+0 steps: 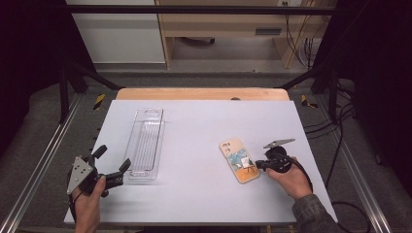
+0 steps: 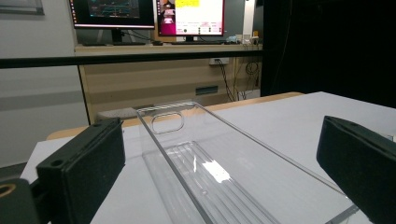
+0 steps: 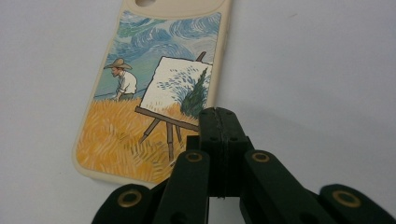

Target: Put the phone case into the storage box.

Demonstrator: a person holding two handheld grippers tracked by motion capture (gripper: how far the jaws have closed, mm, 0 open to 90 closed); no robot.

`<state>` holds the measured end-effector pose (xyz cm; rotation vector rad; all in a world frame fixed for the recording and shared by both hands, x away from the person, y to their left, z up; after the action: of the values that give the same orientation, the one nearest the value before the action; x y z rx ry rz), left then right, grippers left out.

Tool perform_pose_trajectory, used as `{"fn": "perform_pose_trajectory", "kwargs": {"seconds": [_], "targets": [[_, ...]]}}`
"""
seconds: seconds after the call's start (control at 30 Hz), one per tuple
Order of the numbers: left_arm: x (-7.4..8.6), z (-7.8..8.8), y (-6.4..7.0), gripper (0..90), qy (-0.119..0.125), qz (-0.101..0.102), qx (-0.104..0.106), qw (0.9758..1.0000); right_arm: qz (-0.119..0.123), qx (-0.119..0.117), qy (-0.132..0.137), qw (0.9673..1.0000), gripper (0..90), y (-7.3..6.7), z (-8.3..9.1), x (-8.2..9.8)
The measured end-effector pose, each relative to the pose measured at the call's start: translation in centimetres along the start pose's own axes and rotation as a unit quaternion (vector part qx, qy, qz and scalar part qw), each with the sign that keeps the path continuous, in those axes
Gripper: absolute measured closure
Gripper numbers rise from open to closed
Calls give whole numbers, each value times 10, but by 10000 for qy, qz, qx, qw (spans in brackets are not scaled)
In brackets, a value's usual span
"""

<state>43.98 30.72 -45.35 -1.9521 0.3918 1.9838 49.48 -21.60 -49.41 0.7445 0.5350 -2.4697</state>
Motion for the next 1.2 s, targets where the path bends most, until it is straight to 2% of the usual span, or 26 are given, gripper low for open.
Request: {"fn": "perform_pose_trajectory", "kwargs": {"seconds": [0.47, 0.67, 0.83, 0.87, 1.0, 1.1, 1.13, 1.17, 1.2], "targets": [[0, 0, -1, 10, 6, 20, -9, 10000, -45, 38, -18, 10000, 900, 0, -1, -1], [0, 0, -1, 10, 4, 19, -10, 10000, -37, 75, 32, 10000, 848, -2, 2, -5], [-1, 1, -1, 10, 16, 26, -11, 10000, 0, 77, 68, 9999, 710, -9, 7, -9], [-1, 1, -1, 10, 16, 26, -11, 10000, 0, 77, 68, 9999, 710, -9, 7, -9], [-1, 1, -1, 10, 16, 28, -15, 10000, 92, 132, 131, 9998, 480, -17, 10, -15], [-1, 1, -2, 10, 16, 30, -18, 10000, 83, 198, 161, 9996, 373, -21, 11, -19], [-1, 1, -2, 10, 16, 30, -18, 10000, 83, 198, 161, 9996, 373, -21, 11, -19], [-1, 1, -2, 10, 14, 29, -20, 10000, 77, 278, 188, 9994, 286, -24, 11, -21], [-1, 1, -2, 10, 14, 31, -19, 10000, 54, 339, 225, 9992, 260, -25, 11, -22]]}}
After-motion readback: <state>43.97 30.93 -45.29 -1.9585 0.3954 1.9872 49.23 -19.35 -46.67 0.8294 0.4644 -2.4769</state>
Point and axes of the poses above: each handheld gripper's, and its own axes: z roughly backward along the jaws, x roughly out of its underside, y roughly to its right, the point moved 3 cm from there along -z, roughly forward along the jaws, and after that the axes turned 5 degrees about -x, right-handed, at the moved point
